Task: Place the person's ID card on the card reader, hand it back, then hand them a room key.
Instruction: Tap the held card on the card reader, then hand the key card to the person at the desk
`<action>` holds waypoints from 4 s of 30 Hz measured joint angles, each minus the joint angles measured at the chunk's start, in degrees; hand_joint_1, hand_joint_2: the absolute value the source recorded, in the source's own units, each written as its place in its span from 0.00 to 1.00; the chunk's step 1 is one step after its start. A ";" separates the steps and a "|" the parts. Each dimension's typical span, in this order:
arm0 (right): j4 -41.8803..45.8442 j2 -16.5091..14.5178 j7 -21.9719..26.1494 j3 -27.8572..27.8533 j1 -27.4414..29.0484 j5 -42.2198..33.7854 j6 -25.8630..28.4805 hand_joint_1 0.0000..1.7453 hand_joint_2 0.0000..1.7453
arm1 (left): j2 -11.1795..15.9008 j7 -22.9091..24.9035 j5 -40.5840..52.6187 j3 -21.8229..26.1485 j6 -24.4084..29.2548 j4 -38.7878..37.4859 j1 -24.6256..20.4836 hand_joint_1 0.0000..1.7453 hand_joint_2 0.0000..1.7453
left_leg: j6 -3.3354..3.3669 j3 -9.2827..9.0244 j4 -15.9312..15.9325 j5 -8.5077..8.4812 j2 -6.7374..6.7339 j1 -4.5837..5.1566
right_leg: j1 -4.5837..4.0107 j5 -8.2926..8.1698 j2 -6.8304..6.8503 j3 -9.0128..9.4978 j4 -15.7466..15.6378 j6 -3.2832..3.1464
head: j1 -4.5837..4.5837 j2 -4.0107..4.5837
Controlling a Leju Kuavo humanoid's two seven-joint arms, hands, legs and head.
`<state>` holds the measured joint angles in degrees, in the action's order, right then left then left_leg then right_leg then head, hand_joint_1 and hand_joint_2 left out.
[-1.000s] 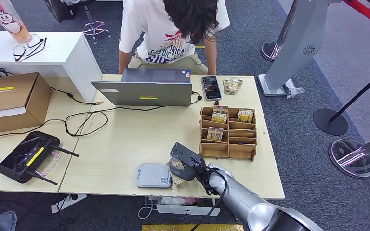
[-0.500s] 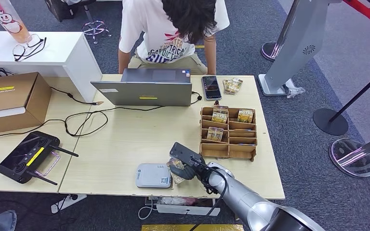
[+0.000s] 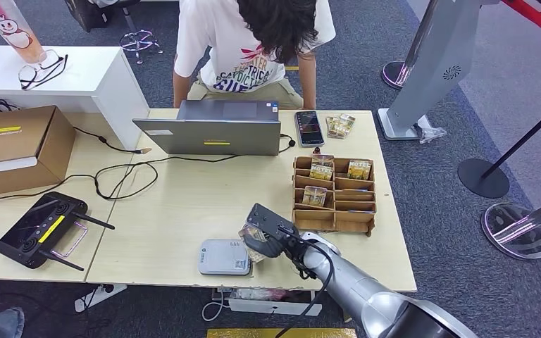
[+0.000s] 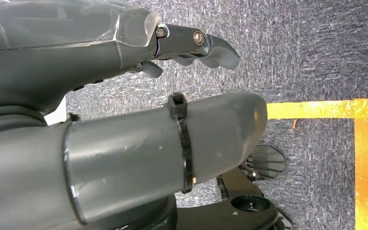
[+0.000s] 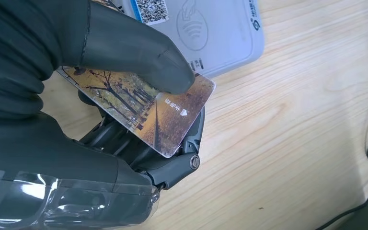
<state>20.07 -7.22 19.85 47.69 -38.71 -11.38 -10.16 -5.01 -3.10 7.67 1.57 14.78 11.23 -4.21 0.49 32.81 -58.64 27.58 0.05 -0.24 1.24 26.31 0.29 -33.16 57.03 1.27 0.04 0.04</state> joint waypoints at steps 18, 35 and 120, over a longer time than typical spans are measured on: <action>0.21 -1.29 -2.05 -0.02 -0.14 0.74 -1.03 1.00 1.00 | 0.00 0.00 0.02 -0.02 -0.02 0.00 0.00 0.00 0.00 | 0.00 0.01 0.00 0.00 0.00 0.00 | 0.00 0.00 0.00 -0.01 0.00 0.00 | 0.00 0.00; -0.59 -2.82 -3.58 -0.02 0.42 1.61 -1.54 1.00 1.00 | 0.02 0.00 -0.17 -0.02 -0.20 0.00 0.01 0.00 0.00 | 0.00 0.00 0.00 0.00 0.00 0.00 | 0.00 0.00 0.00 -0.01 0.00 0.00 | -0.01 0.00; 7.74 0.64 8.26 -3.36 -0.06 -1.68 -1.64 1.00 1.00 | 0.22 -1.61 -1.79 -1.07 -0.37 0.00 0.16 0.00 0.00 | -0.05 -0.03 0.00 -0.03 -0.06 0.00 | -0.01 -0.04 -0.05 0.01 0.00 -0.04 | -0.02 0.00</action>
<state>27.82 -6.59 28.11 44.33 -38.78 -13.06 -11.81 -4.79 -4.71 5.88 0.50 14.40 11.23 -4.05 0.44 32.77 -58.64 27.54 0.00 -0.24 1.24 26.27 0.24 -33.15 57.03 1.22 0.02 0.04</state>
